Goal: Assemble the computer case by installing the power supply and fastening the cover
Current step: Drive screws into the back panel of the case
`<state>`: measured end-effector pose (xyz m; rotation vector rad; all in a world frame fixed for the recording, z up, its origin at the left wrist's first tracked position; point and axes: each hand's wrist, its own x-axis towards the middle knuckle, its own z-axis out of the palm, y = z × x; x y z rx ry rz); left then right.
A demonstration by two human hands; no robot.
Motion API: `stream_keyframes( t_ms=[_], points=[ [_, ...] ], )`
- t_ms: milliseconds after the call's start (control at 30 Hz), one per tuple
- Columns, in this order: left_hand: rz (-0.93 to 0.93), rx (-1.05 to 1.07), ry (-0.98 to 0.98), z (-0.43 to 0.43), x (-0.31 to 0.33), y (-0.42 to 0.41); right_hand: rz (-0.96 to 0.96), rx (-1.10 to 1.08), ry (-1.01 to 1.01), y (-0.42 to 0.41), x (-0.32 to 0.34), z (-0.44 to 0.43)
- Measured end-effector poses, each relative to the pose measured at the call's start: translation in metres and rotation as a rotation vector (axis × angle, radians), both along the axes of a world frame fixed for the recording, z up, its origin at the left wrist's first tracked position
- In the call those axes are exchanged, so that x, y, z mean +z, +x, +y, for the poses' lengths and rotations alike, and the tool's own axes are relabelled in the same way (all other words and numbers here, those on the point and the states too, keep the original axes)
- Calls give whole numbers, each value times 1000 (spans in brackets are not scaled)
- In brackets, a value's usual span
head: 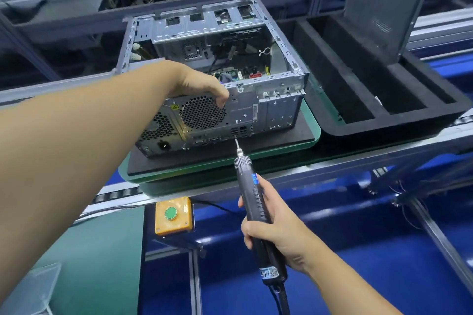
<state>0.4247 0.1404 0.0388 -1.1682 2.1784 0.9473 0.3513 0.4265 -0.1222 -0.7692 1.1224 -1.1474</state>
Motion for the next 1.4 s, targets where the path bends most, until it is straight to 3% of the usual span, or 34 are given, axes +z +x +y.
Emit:
stream_keyframes(
  t_ms=[333,567,867,1000,1233,1400],
  points=[
    [-119,61,-13,0,7,-1,5,-4,-16,0,3,-10],
    [175,237,2,-9,-2,-1,5,0,-29,-3,0,-7],
    [264,257,247,-16,4,6,-10,15,-24,-2,1,-5],
    [270,233,265,-14,7,9,-18,16,-16,-1,1,-3],
    [377,-66,-114,-4,8,23,-33,18,-16,-1,2,-4],
    [420,-155,-406,6,-6,43,-32,21,-3,2,3,-4]
  ],
)
